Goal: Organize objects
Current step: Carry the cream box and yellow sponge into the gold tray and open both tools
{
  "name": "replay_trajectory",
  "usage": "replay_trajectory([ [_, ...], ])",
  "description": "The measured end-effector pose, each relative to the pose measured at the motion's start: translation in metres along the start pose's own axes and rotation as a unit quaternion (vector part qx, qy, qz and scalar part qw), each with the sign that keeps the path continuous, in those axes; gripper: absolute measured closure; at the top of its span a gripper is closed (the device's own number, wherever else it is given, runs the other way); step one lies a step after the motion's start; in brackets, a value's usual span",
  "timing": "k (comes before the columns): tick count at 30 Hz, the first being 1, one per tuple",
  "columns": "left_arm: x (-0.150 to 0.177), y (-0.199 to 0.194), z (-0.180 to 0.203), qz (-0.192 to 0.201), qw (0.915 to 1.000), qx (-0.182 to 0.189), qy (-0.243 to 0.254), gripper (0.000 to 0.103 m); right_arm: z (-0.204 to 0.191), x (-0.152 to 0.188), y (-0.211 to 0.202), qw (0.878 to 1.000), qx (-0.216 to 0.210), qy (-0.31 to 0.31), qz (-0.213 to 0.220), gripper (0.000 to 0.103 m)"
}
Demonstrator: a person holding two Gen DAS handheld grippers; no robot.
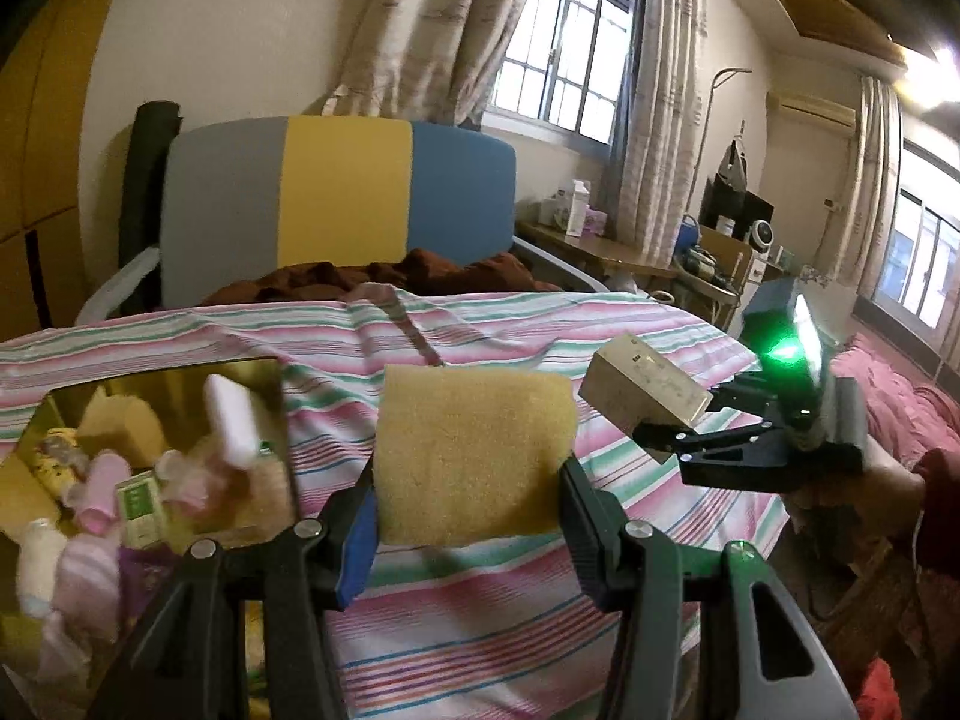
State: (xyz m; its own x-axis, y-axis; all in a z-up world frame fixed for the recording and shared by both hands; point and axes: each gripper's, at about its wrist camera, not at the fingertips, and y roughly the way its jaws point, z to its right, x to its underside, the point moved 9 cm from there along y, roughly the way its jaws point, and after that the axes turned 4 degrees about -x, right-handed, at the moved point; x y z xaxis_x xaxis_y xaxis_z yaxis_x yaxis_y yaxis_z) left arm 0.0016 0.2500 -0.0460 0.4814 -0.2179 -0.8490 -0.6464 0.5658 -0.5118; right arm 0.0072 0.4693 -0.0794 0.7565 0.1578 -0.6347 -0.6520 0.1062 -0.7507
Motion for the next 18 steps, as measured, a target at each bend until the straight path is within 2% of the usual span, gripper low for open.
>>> replay_trajectory([
  [9, 0.013, -0.038, -0.055, 0.016, 0.9987, -0.047, -0.014, 0.049, -0.112, -0.026, -0.031, 0.994, -0.104, 0.006, 0.032, 0.051],
  [18, 0.027, -0.058, -0.125, 0.008, 0.9943, -0.091, -0.055, 0.049, -0.197, -0.051, -0.043, 0.982, -0.187, 0.019, 0.032, 0.051],
])
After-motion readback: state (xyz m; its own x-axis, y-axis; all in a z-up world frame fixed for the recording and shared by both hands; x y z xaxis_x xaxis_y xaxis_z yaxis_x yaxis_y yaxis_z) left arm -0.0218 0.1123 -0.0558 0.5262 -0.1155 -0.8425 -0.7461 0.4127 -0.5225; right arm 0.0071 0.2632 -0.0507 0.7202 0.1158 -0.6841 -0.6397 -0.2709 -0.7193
